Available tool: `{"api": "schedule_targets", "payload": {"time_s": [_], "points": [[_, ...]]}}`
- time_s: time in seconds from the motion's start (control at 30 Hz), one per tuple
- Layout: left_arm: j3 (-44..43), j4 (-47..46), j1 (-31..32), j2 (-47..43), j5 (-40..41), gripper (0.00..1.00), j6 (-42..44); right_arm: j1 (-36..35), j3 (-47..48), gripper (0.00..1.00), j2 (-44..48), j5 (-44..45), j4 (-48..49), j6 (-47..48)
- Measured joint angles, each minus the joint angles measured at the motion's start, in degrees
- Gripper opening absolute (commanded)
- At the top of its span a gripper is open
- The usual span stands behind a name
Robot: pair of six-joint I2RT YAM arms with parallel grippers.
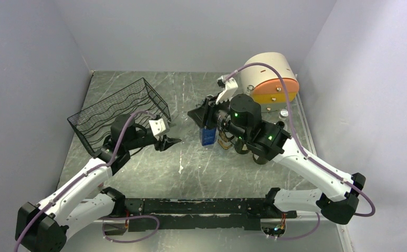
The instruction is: Put the wine bottle on the wine rack
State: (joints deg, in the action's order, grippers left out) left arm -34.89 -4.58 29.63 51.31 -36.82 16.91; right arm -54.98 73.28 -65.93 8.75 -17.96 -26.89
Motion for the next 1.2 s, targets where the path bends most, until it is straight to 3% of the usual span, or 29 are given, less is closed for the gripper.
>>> {"api": "schedule_targets", "payload": {"time_s": [0.03, 0.13, 0.33, 0.53, 0.73, 1.03, 1.2], "points": [[0.02, -0.11, 0.02, 0.0, 0.07, 0.08, 0.15, 0.0, 0.0, 0.26, 0.02, -0.04, -0.02, 0.07], [-0.09, 0.04, 0.07, 0.09, 0.42, 0.07, 1.14, 0.07, 0.0, 0.64, 0.02, -0.52, -0.11, 0.13], [-4.44, 6.62, 0.11, 1.73, 0.48, 0.07, 7.17, 0.04, 0.07, 0.96, 2.34, -0.31, -1.79, 0.22], [-12.85, 14.56, 0.13, 2.27, 2.05, 0.07, 24.5, 0.07, 4.63, 0.97, 4.02, -1.11, -9.03, 3.23], [-15.67, 16.02, 0.15, 2.27, 5.97, 0.07, 41.68, 0.07, 12.55, 0.97, 2.51, -2.21, -15.82, 8.22], [-17.7, 10.84, 0.15, 3.21, 10.16, 0.07, 55.21, 0.07, 24.06, 0.96, -9.31, -6.84, -23.17, 16.57], [-20.24, 10.73, 0.15, 4.13, 9.84, 0.07, 58.99, 0.07, 27.71, 0.86, -14.91, -7.72, -24.61, 19.61]]}}
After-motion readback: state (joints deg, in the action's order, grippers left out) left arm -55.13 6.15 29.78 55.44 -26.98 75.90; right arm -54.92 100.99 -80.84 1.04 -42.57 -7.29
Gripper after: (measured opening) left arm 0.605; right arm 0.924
